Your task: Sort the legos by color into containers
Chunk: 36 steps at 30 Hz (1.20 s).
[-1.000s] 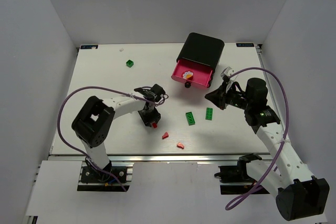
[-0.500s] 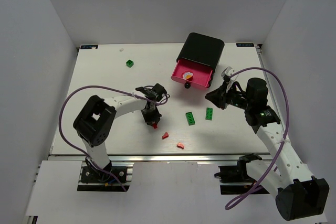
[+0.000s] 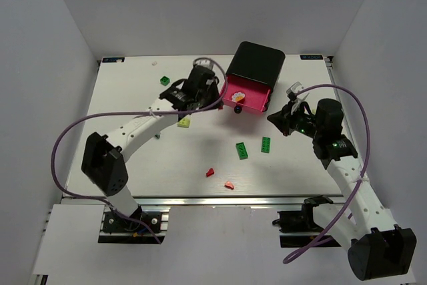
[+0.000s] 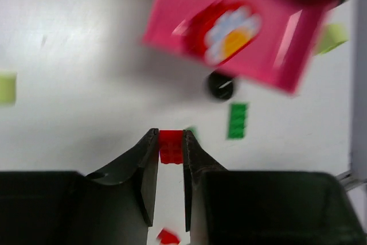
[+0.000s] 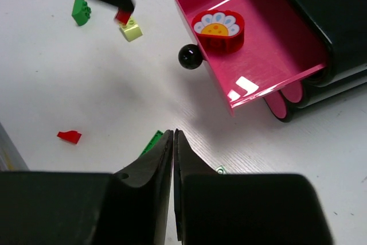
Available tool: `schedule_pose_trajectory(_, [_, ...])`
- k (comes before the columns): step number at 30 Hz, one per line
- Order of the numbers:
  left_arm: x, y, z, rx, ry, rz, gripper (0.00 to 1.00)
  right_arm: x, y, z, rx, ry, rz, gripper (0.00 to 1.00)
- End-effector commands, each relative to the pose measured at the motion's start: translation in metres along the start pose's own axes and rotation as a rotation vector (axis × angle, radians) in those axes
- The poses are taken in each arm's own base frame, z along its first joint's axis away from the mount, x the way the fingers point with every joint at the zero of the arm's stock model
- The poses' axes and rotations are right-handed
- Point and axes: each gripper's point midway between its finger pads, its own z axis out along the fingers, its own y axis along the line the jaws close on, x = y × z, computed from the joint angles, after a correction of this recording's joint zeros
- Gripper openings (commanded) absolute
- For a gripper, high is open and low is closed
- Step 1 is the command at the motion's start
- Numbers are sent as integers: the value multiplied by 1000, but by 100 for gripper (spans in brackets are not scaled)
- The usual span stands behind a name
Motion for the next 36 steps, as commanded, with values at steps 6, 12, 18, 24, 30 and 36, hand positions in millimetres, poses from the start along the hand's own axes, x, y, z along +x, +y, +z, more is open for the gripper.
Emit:
schedule_pose_trajectory(6, [-99,-83,18,151,-195,58,0,-12,-14,-3,59,-44,-19,5])
schedule_pose_trajectory(12, [-130,-98,55,133,-245,39,3,-11,-15,-4,56,-46,-19,6])
schedule_pose_trajectory(18, [-131,-100,77,133,-259,10,17,-11,-17,-4,60,-46,-22,6])
schedule_pose_trajectory(24, [-126,-96,80,122,-250,11,47,-9,-17,-4,55,-42,-20,8])
schedule_pose_trajectory(30, [-129,-99,77,132,-259,13,70,-6,-12,-2,12,-33,-35,24])
schedule_pose_trajectory(36, [-150,-115,44,192,-307,24,68,8,41,-8,-332,-34,-203,55])
